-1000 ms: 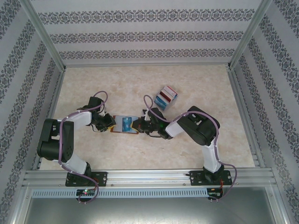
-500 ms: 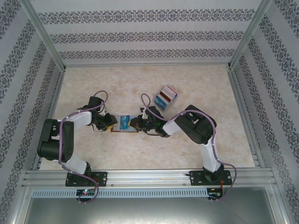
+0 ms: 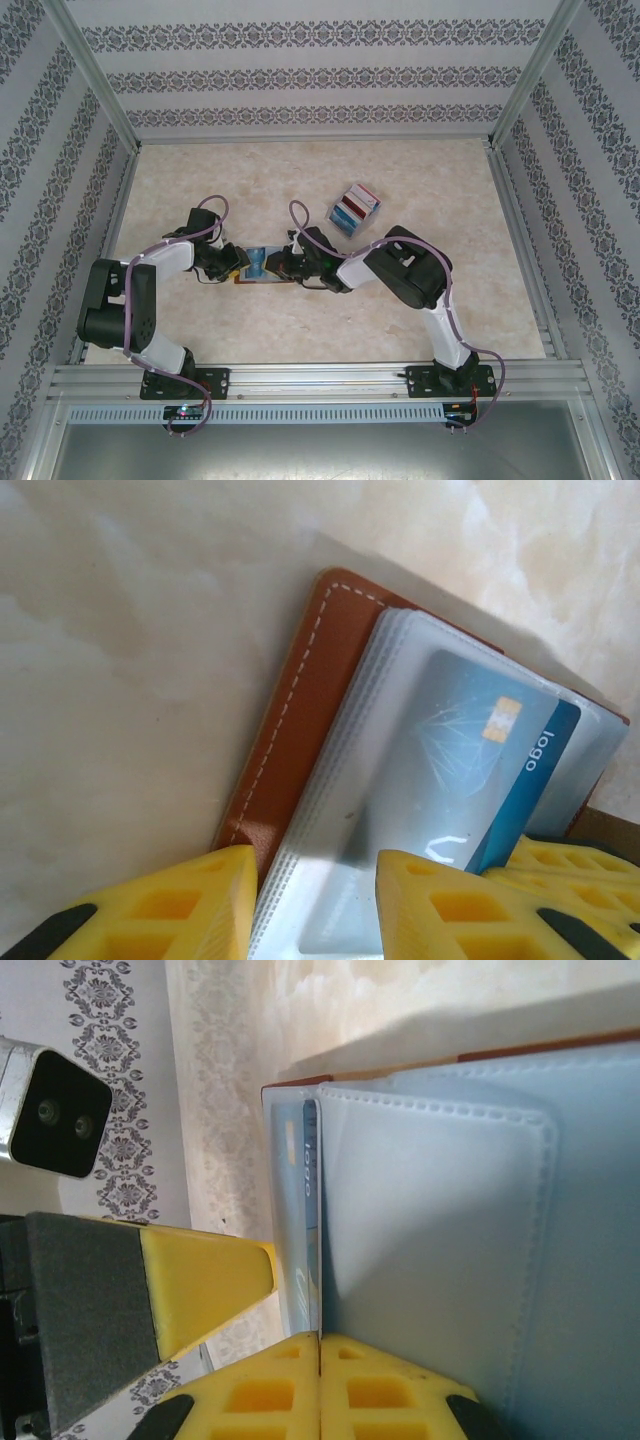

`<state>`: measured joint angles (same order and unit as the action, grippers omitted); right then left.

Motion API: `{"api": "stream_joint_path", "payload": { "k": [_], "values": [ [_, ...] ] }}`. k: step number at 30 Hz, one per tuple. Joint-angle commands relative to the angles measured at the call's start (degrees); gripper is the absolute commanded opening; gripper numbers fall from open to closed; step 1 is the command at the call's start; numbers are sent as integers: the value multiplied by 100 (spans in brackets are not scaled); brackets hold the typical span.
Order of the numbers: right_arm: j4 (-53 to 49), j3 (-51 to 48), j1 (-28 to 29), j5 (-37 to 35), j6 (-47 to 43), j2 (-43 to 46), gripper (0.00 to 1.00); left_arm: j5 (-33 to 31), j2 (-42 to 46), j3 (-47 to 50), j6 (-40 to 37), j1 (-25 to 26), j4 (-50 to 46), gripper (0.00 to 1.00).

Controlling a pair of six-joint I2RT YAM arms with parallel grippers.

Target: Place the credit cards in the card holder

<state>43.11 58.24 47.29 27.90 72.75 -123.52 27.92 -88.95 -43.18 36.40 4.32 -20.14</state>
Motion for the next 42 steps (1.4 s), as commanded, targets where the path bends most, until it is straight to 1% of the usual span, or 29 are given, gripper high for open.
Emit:
{"api": "stream_joint_path", "payload": {
  "k": [1, 6, 11, 15, 18, 20, 22, 24, 26, 28, 29, 32, 34, 36, 38, 42],
  "values": [
    [-500, 269, 173, -74, -58, -146, 10, 226, 51, 127, 164, -27, -148, 37],
    [-1294, 492, 219, -67, -391, -91, 15, 274, 171, 168, 248, -41, -113, 37],
    [-1480, 668, 237, 165, -474, -162, 18, 453, 262, 203, 355, -106, -36, 37],
    [-1805, 651, 220, 10, -785, 37, 20, 411, 416, 196, 349, -280, -139, 37],
    [-2252, 616, 187, -232, -1132, 319, 25, 354, 594, 253, 391, -478, -218, 45],
    [-2586, 681, 151, -313, -1380, 437, 27, 281, 722, 312, 429, -589, -205, 46],
    [-2882, 767, 123, -392, -1597, 505, 27, 226, 804, 361, 473, -666, -171, 46],
    [-3090, 856, 123, -433, -1762, 531, 27, 123, 797, 391, 439, -690, -113, 43],
    [-3238, 962, 147, -434, -1869, 505, 26, 45, 648, 404, 373, -687, -86, 36],
    [-3335, 1067, 171, -457, -1962, 446, 22, 114, 454, 460, 373, -686, 89, 28],
    [-3403, 1124, 188, -478, -2015, 415, 20, 201, 359, 503, 390, -687, 208, 27],
    [-3575, 1279, 227, -511, -2116, 341, 15, 317, 93, 547, 396, -680, 415, 24],
    [-3709, 1401, 266, -521, -2239, 281, 13, 363, -27, 590, 414, -680, 583, 21],
    [-3793, 1539, 305, -477, -2322, 186, 8, 467, -144, 611, 469, -678, 721, 17],
    [-3898, 1683, 341, -426, -2370, 98, 7, 571, -186, 626, 519, -678, 781, 15],
    [-4166, 1983, 419, -425, -2560, -68, 7, 567, -149, 662, 505, -669, 831, 15]
  ]
}}
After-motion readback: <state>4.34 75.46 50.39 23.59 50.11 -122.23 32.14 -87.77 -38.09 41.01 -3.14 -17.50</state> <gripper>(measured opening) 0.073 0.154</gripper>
